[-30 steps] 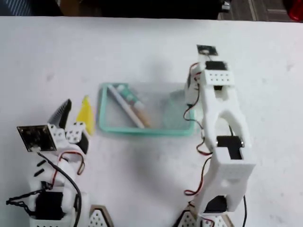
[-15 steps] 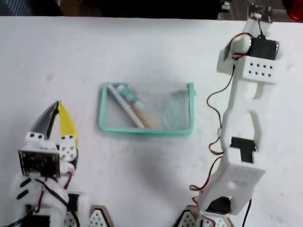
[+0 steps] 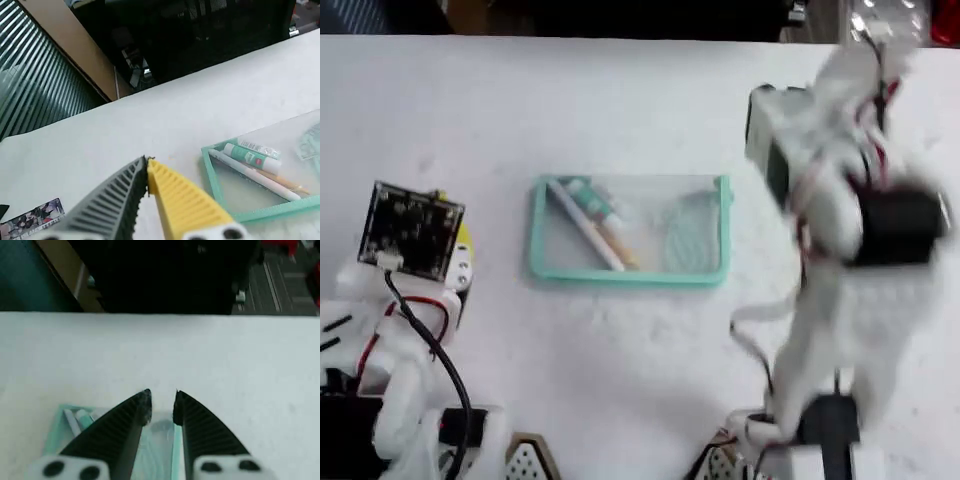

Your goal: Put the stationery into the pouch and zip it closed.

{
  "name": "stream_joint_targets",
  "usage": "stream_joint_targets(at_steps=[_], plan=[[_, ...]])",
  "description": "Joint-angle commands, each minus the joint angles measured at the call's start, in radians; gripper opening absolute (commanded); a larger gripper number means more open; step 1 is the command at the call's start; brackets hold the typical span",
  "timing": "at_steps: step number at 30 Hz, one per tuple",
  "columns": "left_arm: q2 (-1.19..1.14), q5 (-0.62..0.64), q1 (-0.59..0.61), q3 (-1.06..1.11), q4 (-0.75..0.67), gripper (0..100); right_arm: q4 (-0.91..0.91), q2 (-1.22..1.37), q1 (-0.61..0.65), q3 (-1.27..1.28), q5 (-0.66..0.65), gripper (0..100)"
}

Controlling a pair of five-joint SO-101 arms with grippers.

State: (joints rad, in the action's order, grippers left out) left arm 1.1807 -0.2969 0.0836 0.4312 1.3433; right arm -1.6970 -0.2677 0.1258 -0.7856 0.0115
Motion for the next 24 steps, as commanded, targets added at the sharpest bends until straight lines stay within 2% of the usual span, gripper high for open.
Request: stream_joint_targets(at_steps=[1,7,13,17,24], plan=[[-0.047,-0.009,-0.008,-0.094,0.061,2,-0.025,-0.225,0.077,0.060,-0.011,7.0],[-0.041,-0.008,-0.010,-0.112,0.135,5,-0.022,-0.512,0.259,0.269,-0.011,7.1],[0.133,-0.008,-0.008,-0.216,0.304,11,-0.022,-0.733,0.268,0.477,-0.011,7.3],[0.295,-0.008,-0.010,-0.215,0.288,11,-0.021,-0.863,0.268,0.609,-0.011,7.3],[0.493,-0.009,-0.008,0.032,0.140,11,-0.021,-1.090,0.268,0.783,-0.011,7.4]])
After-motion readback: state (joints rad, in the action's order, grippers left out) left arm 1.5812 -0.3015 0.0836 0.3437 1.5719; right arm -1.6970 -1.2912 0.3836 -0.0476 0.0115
